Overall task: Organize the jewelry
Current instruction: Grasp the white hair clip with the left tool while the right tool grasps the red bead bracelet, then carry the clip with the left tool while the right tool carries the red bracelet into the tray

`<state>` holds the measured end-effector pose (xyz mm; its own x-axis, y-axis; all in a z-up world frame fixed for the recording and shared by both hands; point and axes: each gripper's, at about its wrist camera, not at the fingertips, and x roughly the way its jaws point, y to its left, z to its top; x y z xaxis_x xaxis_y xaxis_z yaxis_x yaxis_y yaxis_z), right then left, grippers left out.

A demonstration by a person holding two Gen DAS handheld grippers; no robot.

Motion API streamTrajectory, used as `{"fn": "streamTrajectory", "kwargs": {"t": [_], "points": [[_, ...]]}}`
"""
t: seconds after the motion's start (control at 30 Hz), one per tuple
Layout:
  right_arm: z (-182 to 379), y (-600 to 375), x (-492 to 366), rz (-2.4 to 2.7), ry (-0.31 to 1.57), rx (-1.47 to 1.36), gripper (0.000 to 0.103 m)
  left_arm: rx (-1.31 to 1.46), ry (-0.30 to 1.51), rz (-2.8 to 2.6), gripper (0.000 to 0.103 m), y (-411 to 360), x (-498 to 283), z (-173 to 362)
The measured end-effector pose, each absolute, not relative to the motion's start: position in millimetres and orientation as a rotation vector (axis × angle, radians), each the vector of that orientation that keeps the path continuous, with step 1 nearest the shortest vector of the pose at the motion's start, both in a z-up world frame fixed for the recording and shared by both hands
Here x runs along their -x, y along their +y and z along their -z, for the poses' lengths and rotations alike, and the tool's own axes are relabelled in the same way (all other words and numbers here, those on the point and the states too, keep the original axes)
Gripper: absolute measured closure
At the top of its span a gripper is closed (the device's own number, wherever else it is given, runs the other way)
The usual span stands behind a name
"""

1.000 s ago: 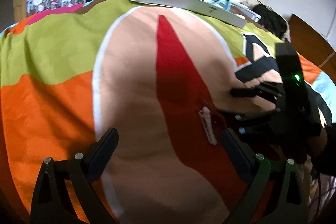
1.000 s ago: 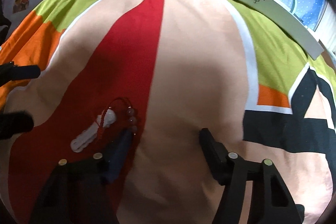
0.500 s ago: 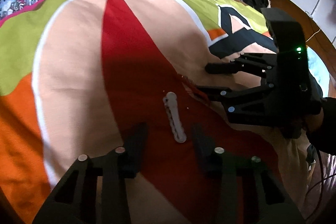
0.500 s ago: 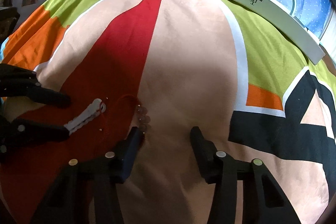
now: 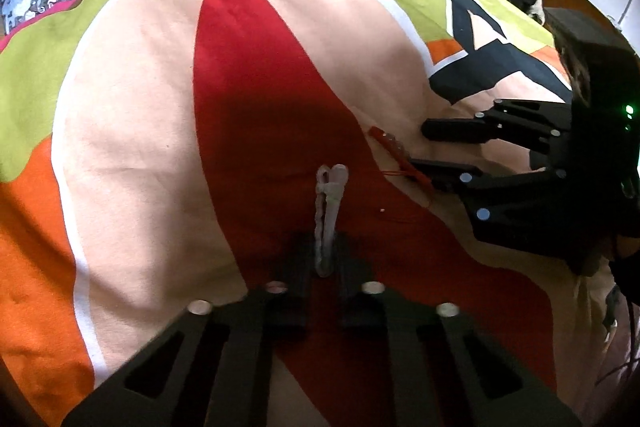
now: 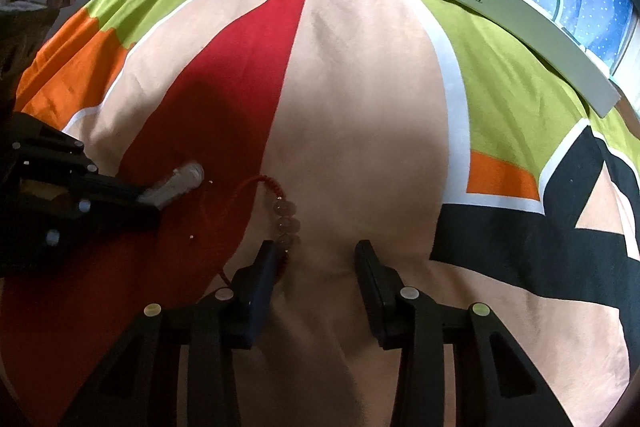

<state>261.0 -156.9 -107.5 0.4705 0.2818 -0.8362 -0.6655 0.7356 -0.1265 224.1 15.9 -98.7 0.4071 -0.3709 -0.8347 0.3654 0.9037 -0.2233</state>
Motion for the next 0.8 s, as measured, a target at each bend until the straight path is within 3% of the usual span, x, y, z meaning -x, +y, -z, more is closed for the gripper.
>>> {"fn": "streamTrajectory", "kwargs": {"t": [0.13,0.2,0.43,0.8], "points": [[110,-151,-255,-0.633,0.932,0.495,0.094,0.033,1.051,0.457,0.102,18,-223,98],[110,-150,-254,-0.633,0.936,0.491,0.097,0.031,1.041,0.452,0.102,19,-219,95],[76,-177,-262,-0.554,0.833,0.337,0.099,0.052,0.961,0.424,0.102,27,-218,69],[-36,-181,-341,-0.498,0.622,0.212,0.099,0.069,0.729,0.378,0.102,39,-306,-41]]}}
